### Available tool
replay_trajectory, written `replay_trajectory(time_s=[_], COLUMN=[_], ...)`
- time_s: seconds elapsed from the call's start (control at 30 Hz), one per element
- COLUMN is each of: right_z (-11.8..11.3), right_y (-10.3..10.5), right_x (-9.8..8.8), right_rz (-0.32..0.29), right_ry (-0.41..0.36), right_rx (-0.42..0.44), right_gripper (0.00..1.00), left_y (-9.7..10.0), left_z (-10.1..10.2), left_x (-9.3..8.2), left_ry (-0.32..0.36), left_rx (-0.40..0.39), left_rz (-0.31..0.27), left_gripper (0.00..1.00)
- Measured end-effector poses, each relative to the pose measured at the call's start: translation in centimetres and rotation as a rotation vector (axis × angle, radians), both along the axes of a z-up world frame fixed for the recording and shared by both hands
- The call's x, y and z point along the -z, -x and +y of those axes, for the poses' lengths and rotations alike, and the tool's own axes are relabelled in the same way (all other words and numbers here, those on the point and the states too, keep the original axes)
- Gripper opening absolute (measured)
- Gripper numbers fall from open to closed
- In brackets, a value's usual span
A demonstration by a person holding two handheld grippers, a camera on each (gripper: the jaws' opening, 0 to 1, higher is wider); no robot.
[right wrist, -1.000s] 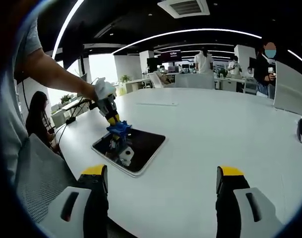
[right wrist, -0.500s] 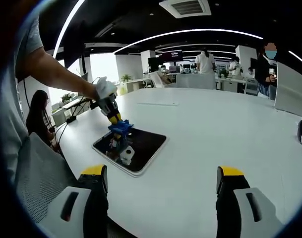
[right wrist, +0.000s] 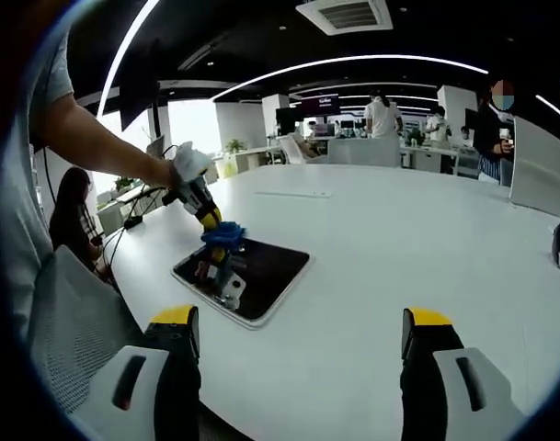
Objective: Wipe the mirror surface with the cleaning cloth until all visible marks leave the cleaned area.
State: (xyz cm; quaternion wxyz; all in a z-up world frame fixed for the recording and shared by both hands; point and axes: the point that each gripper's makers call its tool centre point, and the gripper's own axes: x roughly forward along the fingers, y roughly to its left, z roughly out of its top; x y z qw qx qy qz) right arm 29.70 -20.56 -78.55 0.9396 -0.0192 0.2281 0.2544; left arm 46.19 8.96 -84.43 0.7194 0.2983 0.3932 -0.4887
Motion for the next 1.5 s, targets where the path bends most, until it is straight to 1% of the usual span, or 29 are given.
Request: replay_trajectory(time_s=[0.03, 0.13, 0.17, 0.2, 0.27, 0.3, 0.33, 0.37, 0.4, 0.43, 0.47, 0.5, 0.53, 0.57, 0.6, 0.63, 0.67, 0.73, 0.77, 0.8, 0.87, 0.93, 1.03, 1.17, 1.3, 1.5], right_z=[0.0, 0.1, 0.1, 0.1, 0.1, 0.1, 0.1, 0.1, 0.1, 0.1, 0.1, 0.2, 0.2, 0.2, 0.2, 0.1, 0.1, 0.1, 0.2, 0.2, 0.2, 0.2, 0.2, 0.2, 0.3, 0.3], right_y=[0.0, 0.0, 0.0, 0.0, 0.0, 0.0, 0.0, 0.0, 0.0, 0.0, 0.0, 0.0, 0.1, 0.1, 0.1, 0.1, 0.1, 0.1, 0.1, 0.1, 0.1, 0.1, 0.1, 0.1, 0.1, 0.1], right_x=[0.0, 0.0, 0.0, 0.0, -0.1, 0.0, -0.1, -0.1, -0.1, -0.1, -0.1, -0.1, -0.1, -0.1, -0.1, -0.1, -0.1, -0.1, -0.1, -0.1, -0.1, -0.1, -0.1, -0.1, -0.1, -0.1], right_rz=[0.0, -0.001, -0.002, -0.003, -0.004, -0.004, -0.005, -0.005, -0.005, -0.005, -0.005, -0.006, -0.005, -0.006, -0.007, -0.006, -0.005, -0.006, -0.006, -0.006, -0.006, -0.006, -0.006, -0.005, -0.005, -0.006], right_ry=[-0.001, -0.002, -0.002, -0.002, -0.003, -0.003, -0.003, -0.004, -0.004, -0.005, -0.005, -0.003, -0.003, -0.002, -0.002, -0.003, -0.003, -0.003, -0.003, -0.002, -0.002, -0.003, -0.002, -0.002, -0.002, -0.003], right_rx=[-0.001, -0.004, -0.007, -0.007, -0.007, -0.008, -0.008, -0.007, -0.006, -0.006, -0.007, -0.008, -0.009, -0.009, -0.009, -0.007, -0.006, -0.007, -0.009, -0.01, -0.01, -0.009, -0.012, -0.013, -0.016, -0.015], right_gripper=[0.9, 0.9, 0.9, 0.9, 0.9, 0.9, 0.9, 0.9, 0.9, 0.9, 0.9, 0.9, 0.9, 0.9, 0.9, 0.9, 0.9, 0.9, 0.9, 0.9, 0.9, 0.9, 0.9, 0.9, 0.9, 0.9], left_y=[-0.2, -0.5, -0.7, -0.8, -1.2, -1.3, -1.3, -1.4, -1.4, -1.1, -1.0, -0.9, -0.7, -0.4, -0.4, -0.1, 0.1, 0.4, 0.8, 1.0, 1.5, 1.9, 2.2, 2.4, 2.5, 3.4], left_z=[0.3, 1.1, 1.6, 2.3, 3.2, 4.2, 4.5, 4.9, 5.2, 5.9, 6.3, 7.0, 7.4, 8.0, 8.4, 8.8, 8.9, 10.0, 10.5, 10.7, 11.4, 11.4, 11.3, 10.8, 10.8, 10.8], left_x=[-0.5, -1.4, -1.9, -2.2, -2.6, -2.9, -3.1, -3.4, -3.5, -3.6, -3.5, -3.6, -3.6, -3.8, -3.9, -3.9, -3.9, -3.9, -3.6, -3.4, -3.2, -2.5, -2.1, -2.3, -2.0, -0.8], left_ry=[0.014, 0.024, 0.032, 0.037, 0.038, 0.031, 0.041, 0.065, 0.071, 0.071, 0.071, 0.068, 0.069, 0.073, 0.089, 0.131, 0.151, 0.155, 0.161, 0.167, 0.163, 0.172, 0.169, 0.178, 0.175, 0.158], left_rx=[-0.034, -0.079, -0.114, -0.169, -0.226, -0.297, -0.34, -0.367, -0.389, -0.446, -0.483, -0.53, -0.562, -0.597, -0.658, -0.727, -0.757, -0.842, -0.894, -0.917, -0.968, -0.979, -0.988, -0.998, -0.999, -1.003], left_rz=[-0.008, -0.019, -0.028, -0.016, -0.029, -0.029, -0.025, -0.034, -0.037, -0.018, -0.009, -0.017, -0.014, -0.024, -0.025, 0.001, 0.02, 0.021, 0.044, 0.053, 0.043, 0.068, 0.068, 0.064, 0.067, 0.084], left_gripper=[0.01, 0.01, 0.01, 0.01, 0.01, 0.01, 0.01, 0.01, 0.01, 0.02, 0.02, 0.02, 0.02, 0.02, 0.02, 0.02, 0.02, 0.02, 0.02, 0.02, 0.02, 0.02, 0.02, 0.02, 0.02, 0.02])
